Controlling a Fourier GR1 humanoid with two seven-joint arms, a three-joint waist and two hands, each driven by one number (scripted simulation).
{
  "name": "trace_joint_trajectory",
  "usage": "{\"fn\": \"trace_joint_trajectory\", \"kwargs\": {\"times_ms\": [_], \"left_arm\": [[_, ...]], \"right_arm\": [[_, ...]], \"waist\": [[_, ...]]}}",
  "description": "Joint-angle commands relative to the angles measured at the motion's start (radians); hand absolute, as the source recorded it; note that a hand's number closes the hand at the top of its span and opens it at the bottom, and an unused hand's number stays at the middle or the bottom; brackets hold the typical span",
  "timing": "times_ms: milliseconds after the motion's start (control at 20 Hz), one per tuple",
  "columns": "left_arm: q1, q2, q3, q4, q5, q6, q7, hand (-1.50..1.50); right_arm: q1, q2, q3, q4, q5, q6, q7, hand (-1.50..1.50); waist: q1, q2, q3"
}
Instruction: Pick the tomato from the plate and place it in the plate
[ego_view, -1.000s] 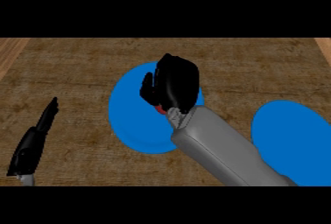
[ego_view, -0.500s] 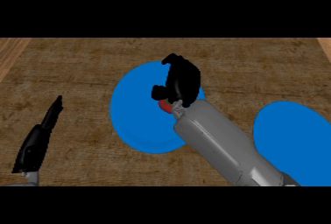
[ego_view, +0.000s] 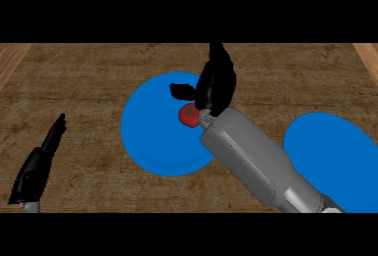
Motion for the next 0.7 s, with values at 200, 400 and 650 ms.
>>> {"fn": "trace_joint_trajectory", "kwargs": {"times_ms": [200, 400, 650], "left_arm": [[0.015, 0.021, 0.040, -0.017, 0.025, -0.014, 0.024, 0.00], [0.095, 0.005, 0.045, -0.064, 0.018, 0.007, -0.005, 0.00], [0.072, 0.018, 0.059, -0.008, 0.024, -0.026, -0.036, 0.00]], "right_arm": [[0.183, 0.006, -0.079, -0.210, 0.085, -0.274, 0.043, -1.50], [0.411, -0.049, -0.044, -0.477, 0.114, -0.246, -0.023, -1.50], [0.689, -0.183, 0.033, -0.755, 0.067, -0.258, -0.154, -1.50]], "waist": [[-0.048, -0.010, 0.002], [-0.055, -0.014, 0.001], [-0.046, -0.005, 0.001]]}}
